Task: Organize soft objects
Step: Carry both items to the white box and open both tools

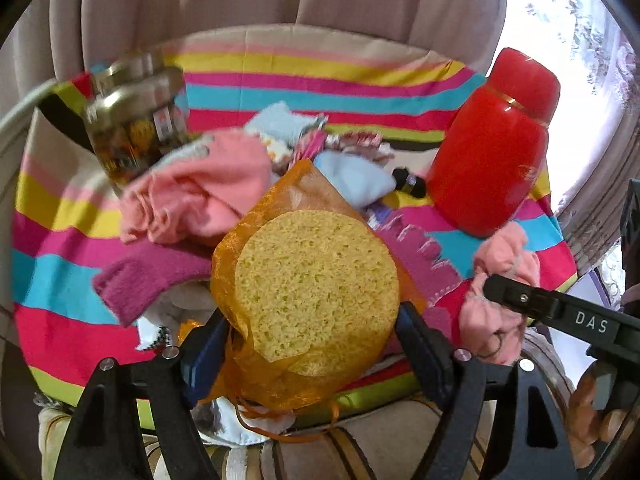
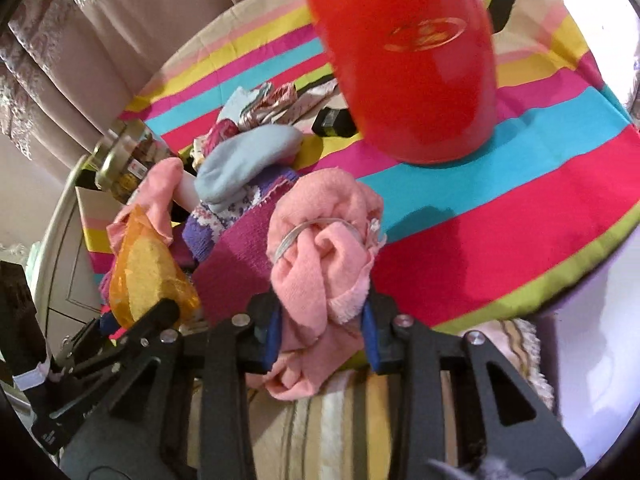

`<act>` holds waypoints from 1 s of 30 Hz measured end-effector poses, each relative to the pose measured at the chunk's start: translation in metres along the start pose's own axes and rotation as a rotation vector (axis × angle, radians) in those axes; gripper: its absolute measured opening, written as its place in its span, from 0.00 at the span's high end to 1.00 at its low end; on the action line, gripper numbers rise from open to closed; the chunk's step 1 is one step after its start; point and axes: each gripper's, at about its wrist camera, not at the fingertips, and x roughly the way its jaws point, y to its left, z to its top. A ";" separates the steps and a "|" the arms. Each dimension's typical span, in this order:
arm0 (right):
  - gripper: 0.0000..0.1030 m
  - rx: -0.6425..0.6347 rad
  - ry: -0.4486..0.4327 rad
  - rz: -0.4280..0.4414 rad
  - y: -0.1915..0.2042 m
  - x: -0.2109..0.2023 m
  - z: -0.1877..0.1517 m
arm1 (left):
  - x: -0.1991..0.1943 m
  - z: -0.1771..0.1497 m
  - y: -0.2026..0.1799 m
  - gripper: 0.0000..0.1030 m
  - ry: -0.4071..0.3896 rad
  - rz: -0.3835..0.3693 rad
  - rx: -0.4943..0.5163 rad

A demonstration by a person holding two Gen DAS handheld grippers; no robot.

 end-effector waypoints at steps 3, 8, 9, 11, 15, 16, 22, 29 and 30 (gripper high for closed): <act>0.64 0.001 -0.028 -0.009 -0.012 -0.021 -0.002 | -0.012 -0.001 -0.012 0.22 -0.022 -0.020 0.012; 0.65 0.013 -0.072 -0.078 -0.046 -0.058 -0.010 | -0.026 -0.006 -0.050 0.22 -0.032 -0.117 0.054; 0.65 0.022 -0.080 -0.097 -0.057 -0.067 -0.013 | -0.028 -0.007 -0.059 0.22 -0.032 -0.140 0.065; 0.64 0.034 -0.094 -0.135 -0.074 -0.083 -0.016 | -0.031 -0.008 -0.080 0.22 -0.025 -0.193 0.093; 0.64 0.062 -0.141 -0.240 -0.113 -0.118 -0.022 | -0.033 -0.013 -0.131 0.22 0.004 -0.296 0.167; 0.64 0.069 -0.147 -0.260 -0.120 -0.124 -0.023 | -0.033 -0.014 -0.144 0.22 0.014 -0.318 0.183; 0.61 0.128 -0.165 -0.380 -0.166 -0.153 -0.034 | -0.028 -0.020 -0.209 0.22 0.061 -0.418 0.252; 0.49 0.131 -0.171 -0.451 -0.189 -0.168 -0.042 | -0.024 -0.020 -0.262 0.18 0.096 -0.526 0.297; 0.43 0.128 -0.177 -0.460 -0.191 -0.169 -0.042 | -0.024 -0.020 -0.267 0.18 0.094 -0.519 0.301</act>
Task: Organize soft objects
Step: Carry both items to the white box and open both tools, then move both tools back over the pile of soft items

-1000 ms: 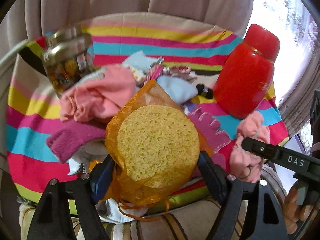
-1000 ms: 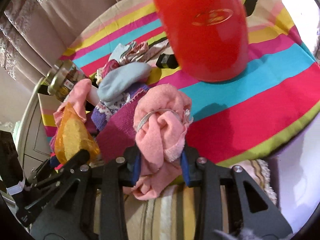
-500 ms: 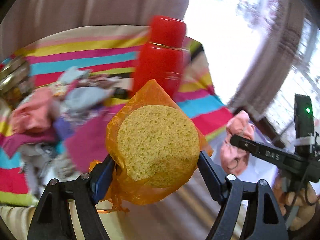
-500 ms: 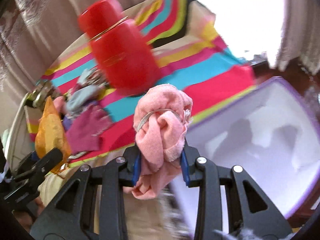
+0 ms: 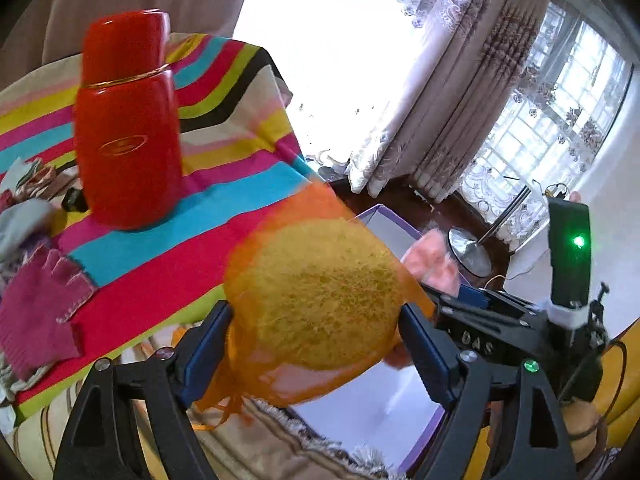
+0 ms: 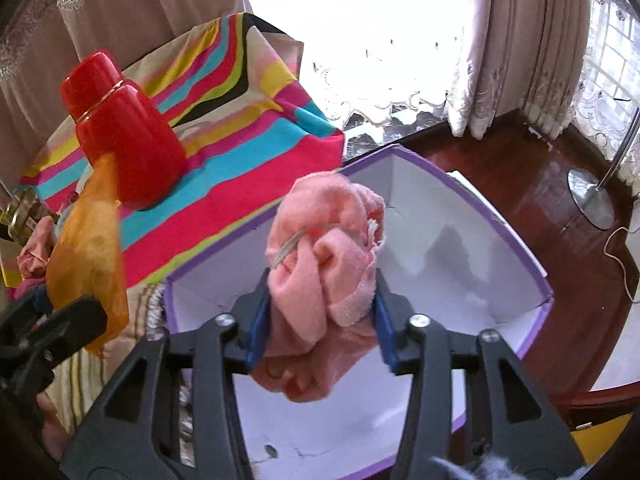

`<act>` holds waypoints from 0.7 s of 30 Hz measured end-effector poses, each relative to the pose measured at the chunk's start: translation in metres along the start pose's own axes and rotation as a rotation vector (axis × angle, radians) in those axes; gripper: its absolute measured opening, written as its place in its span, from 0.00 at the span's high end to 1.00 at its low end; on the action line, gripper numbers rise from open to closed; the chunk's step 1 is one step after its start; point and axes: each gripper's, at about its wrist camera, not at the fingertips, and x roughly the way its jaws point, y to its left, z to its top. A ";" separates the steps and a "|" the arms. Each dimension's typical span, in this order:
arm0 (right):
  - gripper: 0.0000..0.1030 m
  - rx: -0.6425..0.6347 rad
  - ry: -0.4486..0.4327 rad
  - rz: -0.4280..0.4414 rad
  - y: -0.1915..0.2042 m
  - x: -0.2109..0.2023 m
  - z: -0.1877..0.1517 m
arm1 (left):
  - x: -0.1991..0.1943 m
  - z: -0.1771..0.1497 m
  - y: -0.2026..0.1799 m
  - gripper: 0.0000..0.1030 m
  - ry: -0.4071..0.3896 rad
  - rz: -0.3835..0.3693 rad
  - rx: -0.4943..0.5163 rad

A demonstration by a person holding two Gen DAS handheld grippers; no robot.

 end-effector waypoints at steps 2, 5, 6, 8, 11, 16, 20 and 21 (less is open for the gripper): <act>0.32 -0.001 -0.048 -0.020 -0.006 -0.005 0.001 | 0.003 0.002 0.000 0.18 0.007 0.014 -0.003; 0.20 -0.032 -0.152 -0.041 -0.010 -0.013 0.002 | -0.002 0.000 0.004 0.17 0.009 0.026 -0.029; 0.19 -0.054 -0.186 -0.038 -0.009 -0.015 0.002 | -0.003 0.000 0.008 0.17 0.007 0.033 -0.038; 0.18 -0.090 -0.225 -0.044 -0.009 -0.020 0.001 | -0.010 0.000 0.015 0.17 -0.007 0.044 -0.054; 0.18 -0.055 -0.229 -0.027 -0.015 -0.022 0.004 | -0.021 -0.001 0.025 0.18 -0.036 0.069 -0.068; 0.18 -0.009 -0.221 0.007 -0.022 -0.028 0.007 | -0.046 -0.011 0.050 0.17 -0.083 0.133 -0.086; 0.18 -0.028 -0.180 0.019 -0.010 -0.024 0.008 | -0.069 -0.025 0.082 0.17 -0.099 0.143 -0.168; 0.18 -0.033 -0.174 0.020 -0.007 -0.024 0.006 | -0.074 -0.030 0.090 0.17 -0.106 0.152 -0.184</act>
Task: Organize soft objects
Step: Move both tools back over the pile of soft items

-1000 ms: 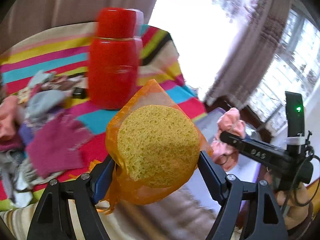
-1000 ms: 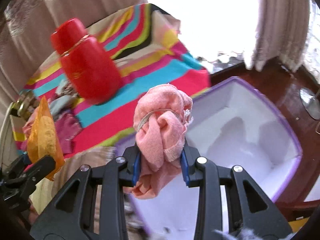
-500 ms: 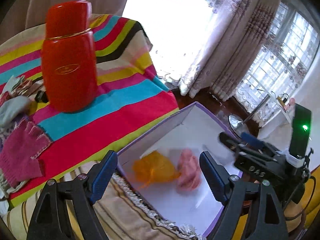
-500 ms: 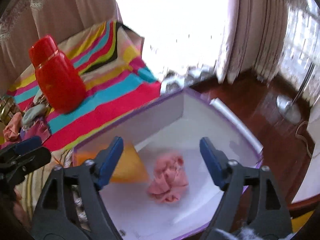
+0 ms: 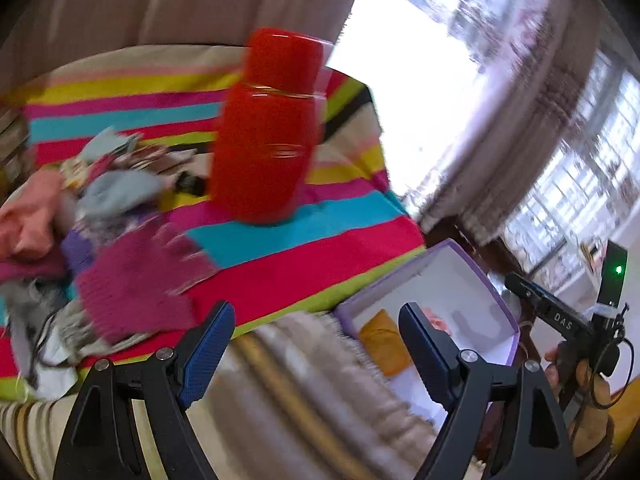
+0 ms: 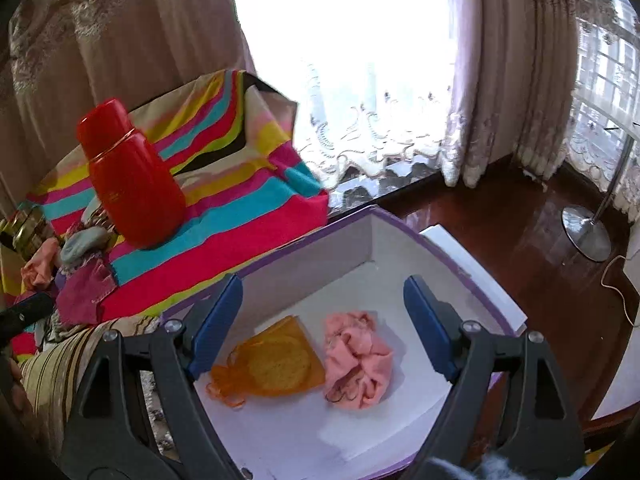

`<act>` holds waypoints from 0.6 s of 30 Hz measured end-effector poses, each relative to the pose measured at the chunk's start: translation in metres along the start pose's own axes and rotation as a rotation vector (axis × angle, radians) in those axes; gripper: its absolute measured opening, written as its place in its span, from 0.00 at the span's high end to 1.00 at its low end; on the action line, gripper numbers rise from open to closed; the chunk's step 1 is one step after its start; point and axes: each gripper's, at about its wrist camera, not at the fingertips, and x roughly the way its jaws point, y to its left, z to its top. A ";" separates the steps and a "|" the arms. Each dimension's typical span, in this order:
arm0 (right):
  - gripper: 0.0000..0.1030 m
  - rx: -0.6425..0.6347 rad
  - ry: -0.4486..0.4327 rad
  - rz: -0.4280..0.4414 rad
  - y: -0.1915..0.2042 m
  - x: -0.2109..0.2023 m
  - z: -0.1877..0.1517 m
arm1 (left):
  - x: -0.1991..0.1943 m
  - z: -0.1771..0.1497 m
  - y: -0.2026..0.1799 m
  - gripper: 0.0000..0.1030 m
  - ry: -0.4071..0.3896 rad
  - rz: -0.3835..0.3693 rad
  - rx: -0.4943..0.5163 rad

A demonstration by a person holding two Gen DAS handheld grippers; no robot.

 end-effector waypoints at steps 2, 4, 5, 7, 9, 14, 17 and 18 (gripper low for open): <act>0.18 -0.003 0.018 0.027 0.010 0.002 -0.003 | -0.012 -0.006 0.016 0.17 -0.017 0.042 -0.008; 0.18 -0.020 0.025 0.070 0.024 0.002 -0.006 | -0.026 -0.012 0.031 0.18 -0.035 0.084 -0.013; 0.18 -0.032 0.027 0.081 0.030 0.001 -0.008 | -0.033 -0.016 0.040 0.17 -0.040 0.097 -0.023; 0.18 -0.058 0.040 0.103 0.045 0.001 -0.010 | -0.044 -0.023 0.057 0.18 -0.045 0.125 -0.046; 0.18 -0.083 0.054 0.144 0.062 0.003 -0.011 | -0.052 -0.028 0.070 0.17 -0.048 0.132 -0.076; 0.18 -0.159 0.089 0.207 0.107 0.008 -0.012 | -0.075 -0.044 0.108 0.18 -0.070 0.132 -0.174; 0.18 -0.208 0.112 0.235 0.135 0.012 -0.013 | -0.083 -0.049 0.126 0.18 -0.082 0.137 -0.220; 0.18 -0.226 0.119 0.248 0.144 0.014 -0.015 | -0.085 -0.050 0.130 0.18 -0.086 0.138 -0.230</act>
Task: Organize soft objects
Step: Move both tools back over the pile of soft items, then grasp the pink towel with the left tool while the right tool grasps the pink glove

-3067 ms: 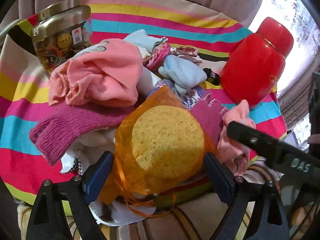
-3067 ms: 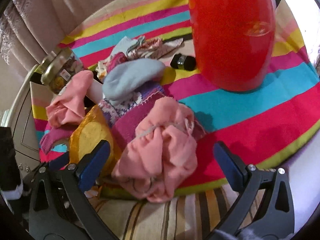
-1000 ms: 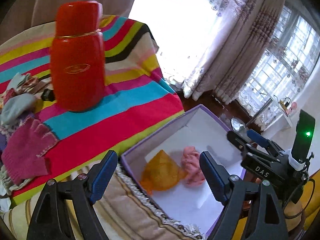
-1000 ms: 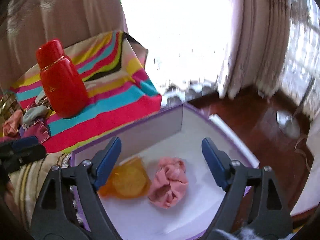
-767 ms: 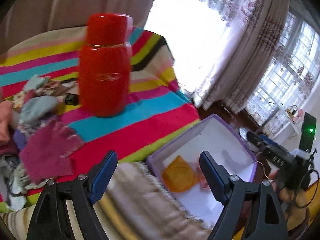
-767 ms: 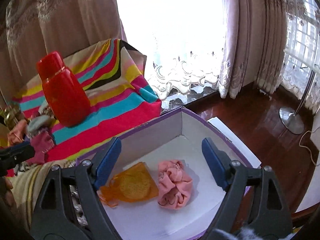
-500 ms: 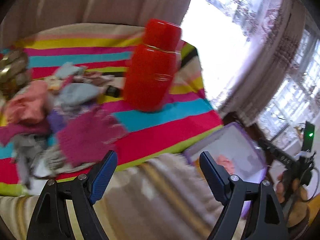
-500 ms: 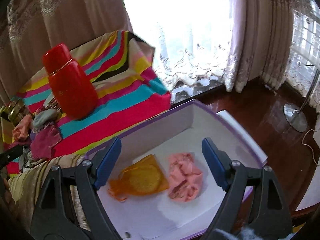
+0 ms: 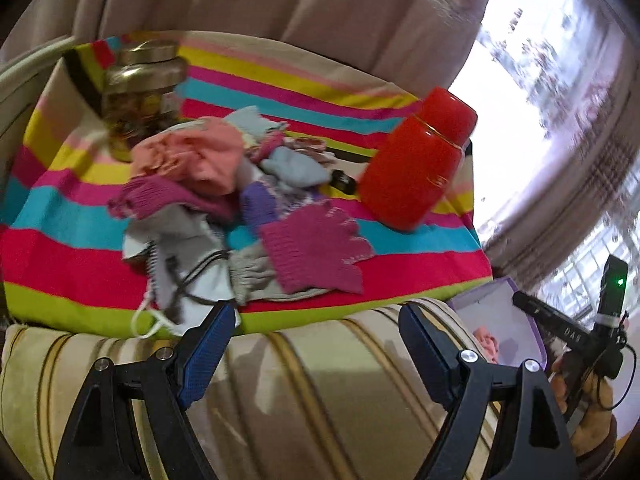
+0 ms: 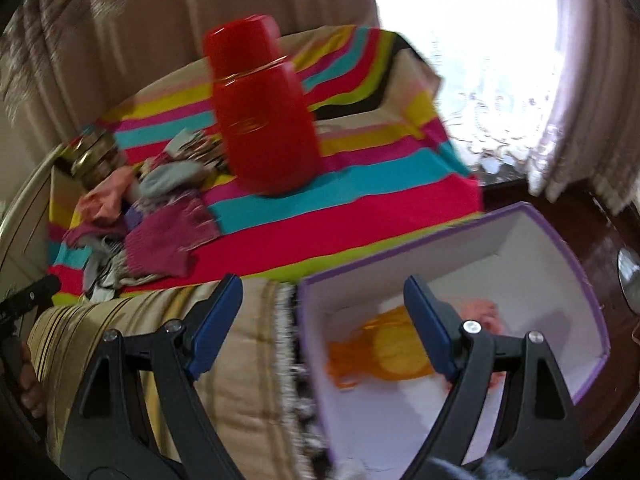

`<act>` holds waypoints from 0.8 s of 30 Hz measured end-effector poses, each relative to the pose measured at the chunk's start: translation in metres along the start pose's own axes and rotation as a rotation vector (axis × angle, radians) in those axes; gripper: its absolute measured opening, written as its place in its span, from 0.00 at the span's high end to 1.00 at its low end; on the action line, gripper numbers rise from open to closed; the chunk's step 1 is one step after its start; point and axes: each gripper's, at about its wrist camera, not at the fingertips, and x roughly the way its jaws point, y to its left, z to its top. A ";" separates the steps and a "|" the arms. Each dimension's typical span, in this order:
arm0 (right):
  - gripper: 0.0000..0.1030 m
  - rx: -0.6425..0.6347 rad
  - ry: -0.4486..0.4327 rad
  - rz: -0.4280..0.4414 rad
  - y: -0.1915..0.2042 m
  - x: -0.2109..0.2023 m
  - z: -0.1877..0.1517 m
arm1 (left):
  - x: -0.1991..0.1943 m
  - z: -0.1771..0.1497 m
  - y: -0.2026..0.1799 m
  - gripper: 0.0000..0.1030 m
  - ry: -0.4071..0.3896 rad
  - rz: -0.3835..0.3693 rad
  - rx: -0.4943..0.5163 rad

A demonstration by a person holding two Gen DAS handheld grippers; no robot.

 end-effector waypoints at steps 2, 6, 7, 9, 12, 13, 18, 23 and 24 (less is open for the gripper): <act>0.18 -0.040 0.017 0.015 0.018 0.008 0.001 | -0.002 0.000 0.009 0.18 -0.005 0.007 -0.014; 0.18 -0.093 0.075 0.074 0.050 0.029 0.004 | -0.006 -0.001 0.021 0.18 -0.013 0.023 -0.025; 0.18 -0.109 0.093 0.092 0.059 0.036 0.006 | -0.006 -0.001 0.024 0.18 -0.011 0.030 -0.030; 0.18 -0.148 0.111 0.101 0.075 0.046 0.008 | -0.005 -0.001 0.031 0.18 -0.002 0.045 -0.044; 0.18 -0.212 0.143 0.124 0.099 0.059 0.011 | -0.003 0.000 0.046 0.19 0.014 0.060 -0.091; 0.18 -0.226 0.150 0.130 0.105 0.064 0.013 | -0.002 0.000 0.050 0.20 0.018 0.061 -0.104; 0.18 -0.299 0.189 0.156 0.137 0.085 0.016 | 0.001 0.001 0.068 0.22 0.023 0.061 -0.163; 0.18 -0.332 0.210 0.182 0.160 0.105 0.024 | 0.001 0.005 0.074 0.22 0.013 0.072 -0.171; 0.18 -0.329 0.219 0.190 0.163 0.109 0.026 | 0.002 0.005 0.075 0.22 0.014 0.070 -0.174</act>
